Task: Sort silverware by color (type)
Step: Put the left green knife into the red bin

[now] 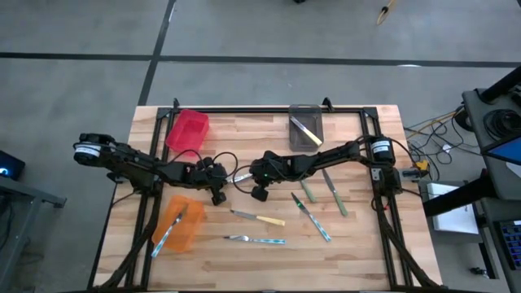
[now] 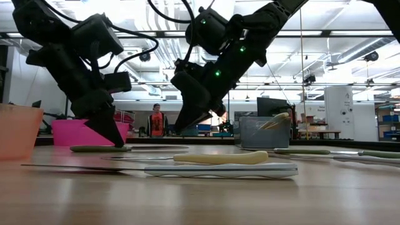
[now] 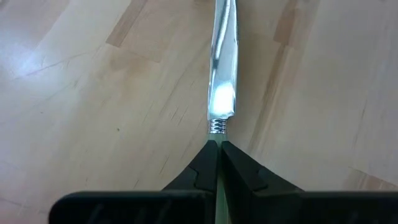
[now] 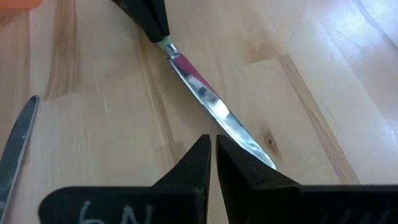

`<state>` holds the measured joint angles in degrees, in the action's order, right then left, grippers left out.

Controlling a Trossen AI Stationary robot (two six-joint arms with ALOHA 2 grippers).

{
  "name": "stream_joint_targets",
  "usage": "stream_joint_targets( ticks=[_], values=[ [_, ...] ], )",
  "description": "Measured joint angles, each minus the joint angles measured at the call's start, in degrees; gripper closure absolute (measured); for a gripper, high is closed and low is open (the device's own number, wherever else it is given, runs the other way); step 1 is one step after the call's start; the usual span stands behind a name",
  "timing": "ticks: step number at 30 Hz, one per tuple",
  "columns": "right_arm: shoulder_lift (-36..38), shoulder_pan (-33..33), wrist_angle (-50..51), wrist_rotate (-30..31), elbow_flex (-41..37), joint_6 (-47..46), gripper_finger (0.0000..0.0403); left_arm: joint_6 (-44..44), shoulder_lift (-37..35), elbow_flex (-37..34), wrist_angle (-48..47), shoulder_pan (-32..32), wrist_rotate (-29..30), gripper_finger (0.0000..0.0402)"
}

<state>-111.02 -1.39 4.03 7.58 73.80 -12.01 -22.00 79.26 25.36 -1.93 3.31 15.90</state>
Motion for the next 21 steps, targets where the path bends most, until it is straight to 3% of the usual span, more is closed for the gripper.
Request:
stream_joint_targets(
  ticks=[10, 21],
  values=[
    [-0.1, 0.0, 0.0, 0.0, 0.0, 0.1, 0.0385, -0.4, 0.0, 0.1, 0.2, 0.0, 0.0, 0.0398],
    [-0.1, 0.0, 0.0, 0.0, -0.1, 0.0, 0.0385, -0.6, 0.0, 0.1, 0.0, 0.0, 0.1, 0.0355]
  ],
)
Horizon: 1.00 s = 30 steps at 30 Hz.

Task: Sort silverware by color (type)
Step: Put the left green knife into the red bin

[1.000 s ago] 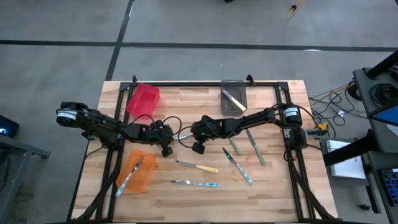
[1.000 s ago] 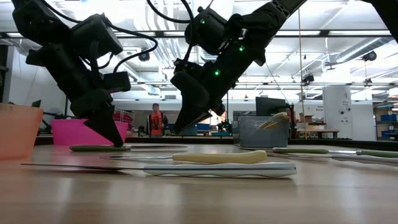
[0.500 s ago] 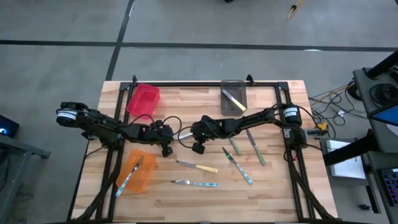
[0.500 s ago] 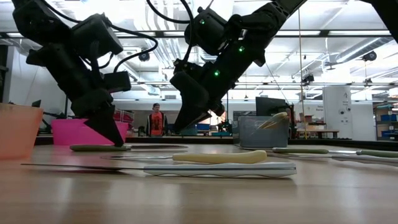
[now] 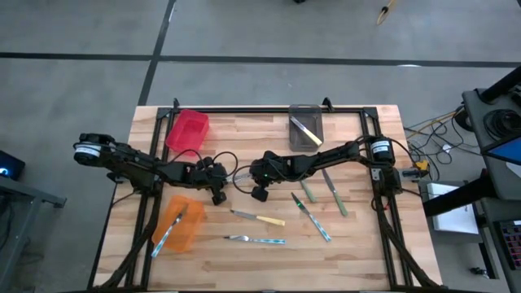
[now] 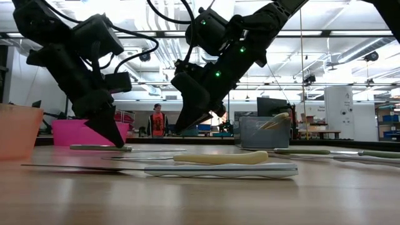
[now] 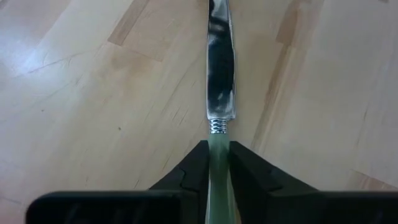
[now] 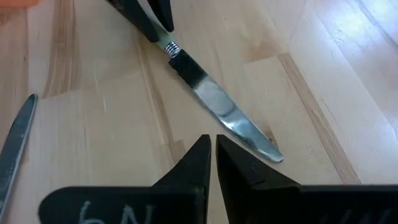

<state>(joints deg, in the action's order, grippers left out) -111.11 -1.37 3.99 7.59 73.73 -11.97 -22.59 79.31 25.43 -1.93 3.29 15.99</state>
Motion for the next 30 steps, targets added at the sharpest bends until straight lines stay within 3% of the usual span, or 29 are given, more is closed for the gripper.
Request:
stream_joint_targets(
  ticks=[30],
  values=[
    [0.0, 0.6, 0.1, -0.1, 0.0, 0.0, 0.0385, -2.0, 0.0, -1.6, 0.8, 0.0, 0.2, 0.0338]
  ],
)
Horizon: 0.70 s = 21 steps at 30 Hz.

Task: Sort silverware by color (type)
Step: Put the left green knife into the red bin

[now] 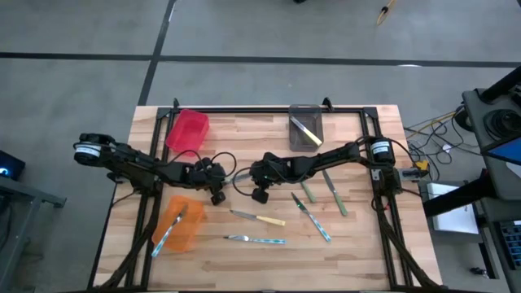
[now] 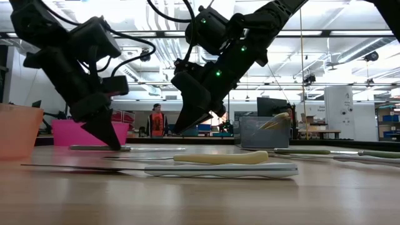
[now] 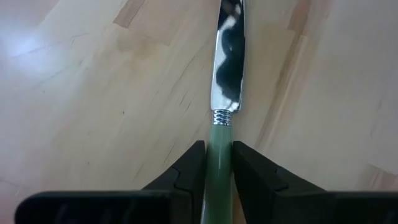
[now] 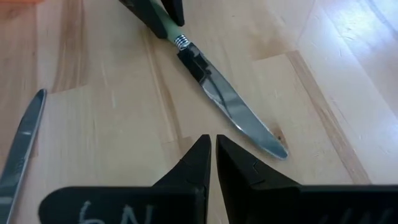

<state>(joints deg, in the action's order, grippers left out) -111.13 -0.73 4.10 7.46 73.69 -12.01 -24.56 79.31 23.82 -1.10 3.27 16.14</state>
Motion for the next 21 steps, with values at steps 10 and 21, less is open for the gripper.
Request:
stream_joint_targets(
  ticks=[10, 21],
  values=[
    [0.0, 0.0, 0.2, 0.0, 0.0, 0.0, 0.0385, -0.2, 0.0, -0.1, 0.0, 0.0, 0.0, 0.0291],
    [0.0, 0.0, 0.2, 0.0, 0.0, 0.0, 0.0385, 0.0, 0.3, -0.1, 0.4, 0.0, 1.2, 0.0271]
  ],
)
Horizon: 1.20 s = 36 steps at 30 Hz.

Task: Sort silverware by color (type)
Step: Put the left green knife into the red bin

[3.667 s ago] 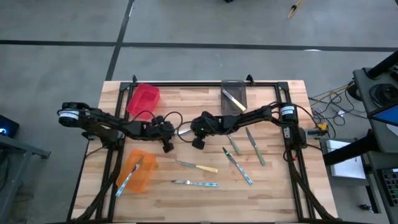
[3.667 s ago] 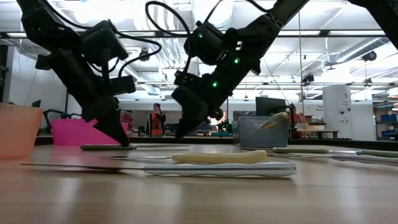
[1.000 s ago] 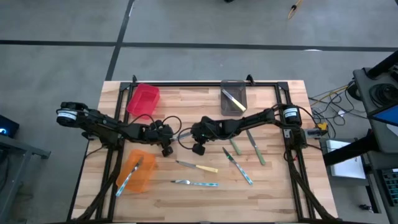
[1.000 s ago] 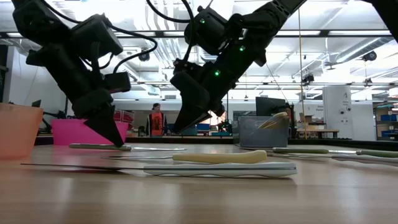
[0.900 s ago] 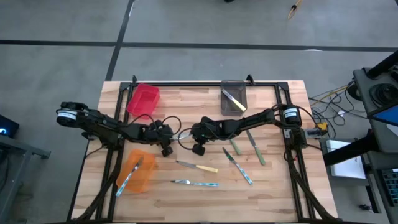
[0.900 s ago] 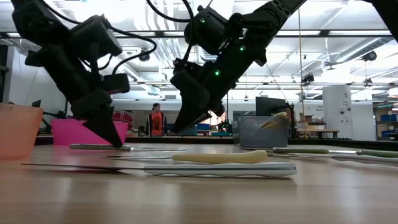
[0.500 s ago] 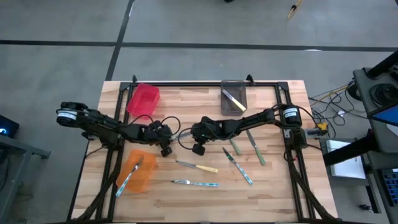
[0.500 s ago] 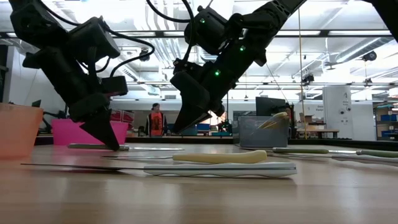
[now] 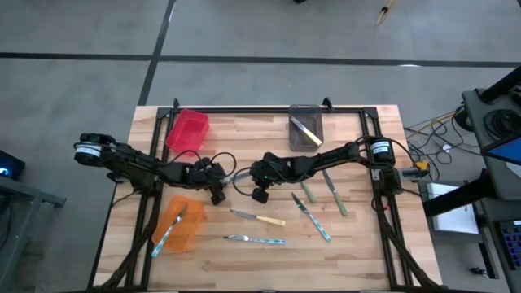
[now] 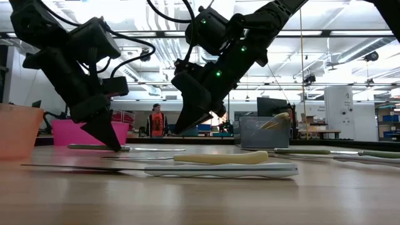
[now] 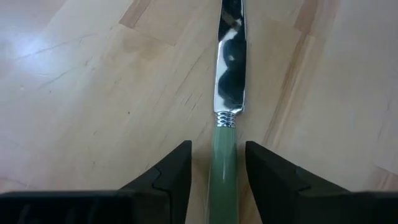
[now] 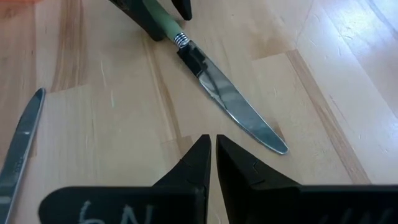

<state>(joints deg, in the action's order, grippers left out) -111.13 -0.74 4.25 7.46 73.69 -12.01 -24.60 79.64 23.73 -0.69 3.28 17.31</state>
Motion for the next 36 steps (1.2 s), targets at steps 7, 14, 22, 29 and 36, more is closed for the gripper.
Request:
stream_joint_targets(
  ticks=[7, 14, 22, 29, 36],
  values=[
    [0.0, 0.0, 0.1, 0.0, 0.0, 0.7, 0.0385, 0.0, 1.3, 0.0, 1.2, 0.0, 0.2, 0.0271],
    [2.4, 0.0, 4.6, 0.1, 0.0, 2.2, 0.0385, 0.0, 1.4, 0.0, 1.3, 0.0, 0.3, 0.0271],
    [10.7, 0.3, 11.0, 0.1, -0.1, 2.8, 0.0385, -0.2, 1.4, 0.0, 1.2, 0.1, 0.3, 0.0271],
    [19.6, 2.8, -2.6, 0.0, -9.1, 6.1, 0.0385, -0.1, 1.4, 0.0, 1.3, 0.0, 0.2, 0.0271],
    [23.7, 2.8, -26.6, 0.2, -24.6, 3.1, 0.0385, 0.2, 1.5, -0.1, 1.5, 0.0, 0.3, 0.0271]
  ],
)
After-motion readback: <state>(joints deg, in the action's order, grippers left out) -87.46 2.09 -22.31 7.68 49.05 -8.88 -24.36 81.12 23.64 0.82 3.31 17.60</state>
